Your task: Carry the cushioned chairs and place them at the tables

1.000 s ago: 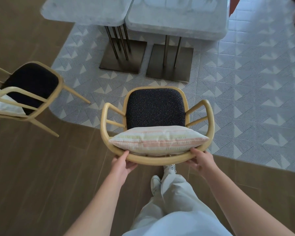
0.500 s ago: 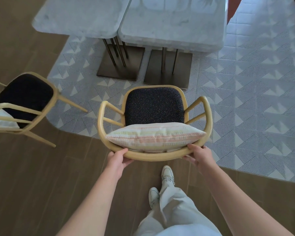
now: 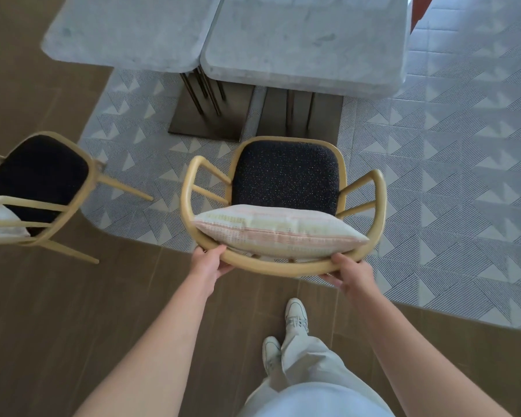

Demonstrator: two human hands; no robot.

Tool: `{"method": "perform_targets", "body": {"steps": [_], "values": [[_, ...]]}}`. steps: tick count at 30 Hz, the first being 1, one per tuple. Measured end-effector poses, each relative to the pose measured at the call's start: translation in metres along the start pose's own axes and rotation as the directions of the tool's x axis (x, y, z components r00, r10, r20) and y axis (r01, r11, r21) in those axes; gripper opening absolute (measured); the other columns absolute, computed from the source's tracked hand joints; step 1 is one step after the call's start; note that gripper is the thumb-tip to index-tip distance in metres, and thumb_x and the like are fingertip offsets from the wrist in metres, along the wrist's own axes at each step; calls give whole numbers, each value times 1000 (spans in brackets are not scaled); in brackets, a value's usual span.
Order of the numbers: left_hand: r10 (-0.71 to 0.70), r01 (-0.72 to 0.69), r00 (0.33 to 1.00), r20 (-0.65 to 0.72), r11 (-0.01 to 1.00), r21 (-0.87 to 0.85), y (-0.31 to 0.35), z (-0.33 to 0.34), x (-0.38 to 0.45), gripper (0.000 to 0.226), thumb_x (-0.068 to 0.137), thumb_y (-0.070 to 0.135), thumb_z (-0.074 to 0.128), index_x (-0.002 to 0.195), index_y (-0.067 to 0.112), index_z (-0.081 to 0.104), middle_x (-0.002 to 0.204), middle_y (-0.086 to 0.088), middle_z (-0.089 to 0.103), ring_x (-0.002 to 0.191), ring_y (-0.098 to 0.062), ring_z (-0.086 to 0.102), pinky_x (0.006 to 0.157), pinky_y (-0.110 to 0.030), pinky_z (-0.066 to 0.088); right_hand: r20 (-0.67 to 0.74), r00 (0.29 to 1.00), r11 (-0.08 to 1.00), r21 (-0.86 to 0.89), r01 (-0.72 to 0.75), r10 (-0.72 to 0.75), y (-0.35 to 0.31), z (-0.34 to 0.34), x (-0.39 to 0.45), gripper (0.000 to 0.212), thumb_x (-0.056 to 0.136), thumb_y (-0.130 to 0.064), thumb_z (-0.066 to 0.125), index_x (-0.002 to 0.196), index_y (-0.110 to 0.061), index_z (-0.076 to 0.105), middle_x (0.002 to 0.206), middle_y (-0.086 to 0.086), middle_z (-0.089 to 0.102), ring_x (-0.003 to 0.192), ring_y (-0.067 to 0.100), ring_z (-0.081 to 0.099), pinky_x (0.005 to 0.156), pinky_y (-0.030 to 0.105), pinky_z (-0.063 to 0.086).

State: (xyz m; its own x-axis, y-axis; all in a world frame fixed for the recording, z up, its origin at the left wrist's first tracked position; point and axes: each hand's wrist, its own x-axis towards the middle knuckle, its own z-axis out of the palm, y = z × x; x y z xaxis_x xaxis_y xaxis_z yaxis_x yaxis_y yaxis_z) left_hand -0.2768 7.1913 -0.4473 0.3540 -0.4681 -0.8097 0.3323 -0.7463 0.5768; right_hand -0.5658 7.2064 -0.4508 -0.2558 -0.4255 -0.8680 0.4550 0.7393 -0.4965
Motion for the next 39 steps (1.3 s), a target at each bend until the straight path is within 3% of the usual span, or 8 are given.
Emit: {"method": "perform_targets", "body": {"steps": [12, 16, 19, 22, 25, 29, 32, 39], "values": [[28, -27, 999, -30, 999, 39, -11, 4, -21, 28, 101, 12, 58, 129, 7, 53, 114, -14, 71, 91, -24, 75, 64, -33, 62, 45, 999, 999, -42, -24, 26, -4, -4, -11, 27, 96, 0, 56, 122, 1, 56, 110, 19, 68, 92, 28, 69, 50, 31, 59], [30, -30, 1000, -7, 998, 61, -3, 4, -38, 35, 104, 26, 55, 134, 9, 54, 124, -13, 67, 111, -28, 68, 98, -50, 56, 7, 1000, 997, -81, 5, -5, -7, 3, -19, 45, 95, -11, 58, 138, -6, 45, 123, 13, 63, 107, 29, 66, 83, 43, 59], [72, -73, 997, 28, 996, 56, 10, 5, -59, 34, 105, 36, 50, 134, 18, 50, 138, -9, 58, 128, -30, 57, 109, -55, 45, -6, 997, 980, -184, 73, -75, -10, 8, -39, 71, 94, -22, 60, 152, -6, 23, 137, 12, 54, 119, 28, 59, 106, 49, 47], [152, -153, 988, 32, 988, 30, 25, 4, -81, 44, 106, 41, 45, 145, 20, 45, 147, -7, 51, 136, -28, 49, 113, -54, 41, 0, 974, 933, -289, 217, -227, -19, 18, -71, 75, 94, -29, 60, 155, -12, 19, 147, 11, 41, 128, 28, 48, 109, 48, 41], [284, -285, 958, 28, 959, 8, 47, 0, -104, 52, 106, 47, 41, 150, 19, 45, 148, -6, 51, 135, -22, 50, 113, -49, 41, 142, 912, 843, -349, 409, -384, -37, 39, -111, 66, 96, -36, 55, 154, -23, 28, 153, 5, 37, 135, 25, 42, 106, 44, 40], [474, -474, 880, -2, 880, 27, 89, -17, -146, 40, 96, 62, 36, 117, 37, 58, 136, 5, 54, 134, -18, 46, 110, -45, 37, 429, 765, 759, -233, 607, -480, -65, 80, -166, 48, 102, -37, 50, 147, -23, 46, 148, -6, 49, 131, 11, 47, 110, 34, 39], [595, -597, 801, -72, 802, -14, 115, -45, -172, 42, 104, 57, 31, 129, 37, 57, 152, 5, 48, 140, -13, 43, 117, -45, 33, 589, 656, 704, -196, 682, -472, -74, 113, -202, 45, 101, -43, 48, 142, -25, 52, 141, -8, 55, 130, 9, 49, 115, 40, 38], [666, -725, 685, -294, 660, -195, 152, -151, -239, 53, 105, 55, 30, 143, 26, 54, 151, 5, 51, 136, -11, 49, 115, -41, 37, 825, 437, 649, -116, 752, -358, -57, 210, -295, 53, 82, -60, 51, 127, -33, 57, 131, -11, 61, 122, 7, 55, 107, 37, 44]]}}
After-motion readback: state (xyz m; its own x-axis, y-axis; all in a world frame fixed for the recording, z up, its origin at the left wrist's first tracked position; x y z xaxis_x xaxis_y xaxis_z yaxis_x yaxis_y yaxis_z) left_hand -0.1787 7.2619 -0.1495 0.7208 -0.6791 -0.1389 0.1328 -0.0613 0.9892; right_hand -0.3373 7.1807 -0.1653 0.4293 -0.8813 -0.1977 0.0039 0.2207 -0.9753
